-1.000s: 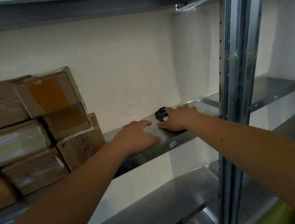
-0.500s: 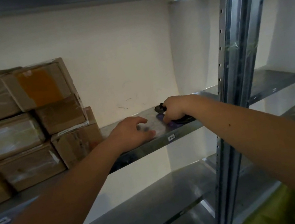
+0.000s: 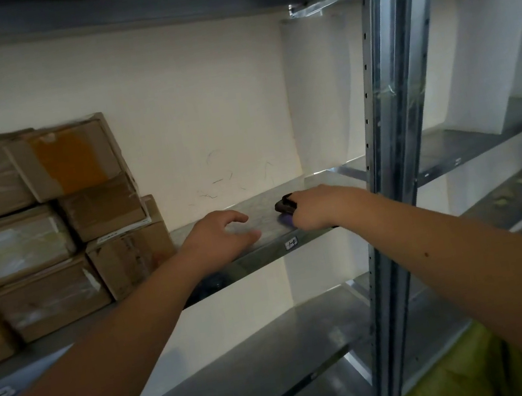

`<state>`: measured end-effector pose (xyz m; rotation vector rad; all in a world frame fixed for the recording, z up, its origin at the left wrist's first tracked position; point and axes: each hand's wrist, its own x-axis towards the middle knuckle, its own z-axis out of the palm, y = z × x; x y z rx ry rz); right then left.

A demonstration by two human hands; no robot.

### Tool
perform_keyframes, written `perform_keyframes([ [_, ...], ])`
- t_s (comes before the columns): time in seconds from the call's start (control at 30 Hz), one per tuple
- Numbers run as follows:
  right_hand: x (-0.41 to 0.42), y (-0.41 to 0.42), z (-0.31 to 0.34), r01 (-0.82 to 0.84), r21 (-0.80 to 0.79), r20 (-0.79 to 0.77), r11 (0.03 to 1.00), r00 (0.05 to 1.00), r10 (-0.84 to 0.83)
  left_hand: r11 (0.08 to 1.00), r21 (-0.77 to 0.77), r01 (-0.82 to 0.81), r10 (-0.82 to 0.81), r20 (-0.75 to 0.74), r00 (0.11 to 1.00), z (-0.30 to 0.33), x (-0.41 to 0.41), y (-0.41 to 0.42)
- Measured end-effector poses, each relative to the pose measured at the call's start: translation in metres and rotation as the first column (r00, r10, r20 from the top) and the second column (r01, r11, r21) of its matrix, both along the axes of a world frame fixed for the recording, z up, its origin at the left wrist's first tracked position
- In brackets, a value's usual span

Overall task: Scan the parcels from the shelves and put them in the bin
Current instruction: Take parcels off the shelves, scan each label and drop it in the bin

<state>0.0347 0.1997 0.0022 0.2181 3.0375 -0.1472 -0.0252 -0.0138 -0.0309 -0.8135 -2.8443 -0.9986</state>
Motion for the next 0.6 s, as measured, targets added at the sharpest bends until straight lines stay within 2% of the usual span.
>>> perform_keyframes([
  [0.1,0.006,0.002,-0.013,0.068,0.03,-0.093,0.997,0.994,-0.065,1.0,-0.003,0.012,-0.012,-0.014,1.0,-0.001,0.002,-0.002],
  [0.23,0.016,-0.002,-0.021,0.092,0.092,-0.137,0.991,0.987,-0.079,0.999,0.013,0.047,-0.047,-0.018,0.999,-0.004,0.006,-0.006],
  [0.5,0.025,0.012,-0.03,0.13,0.005,-0.212,0.992,0.969,-0.126,0.998,-0.009,0.059,-0.059,-0.053,0.997,-0.006,0.013,-0.01],
  [0.6,0.029,0.012,-0.038,0.148,0.021,-0.242,0.989,0.96,-0.138,0.997,-0.026,0.079,-0.08,-0.06,0.995,-0.005,0.019,-0.012],
])
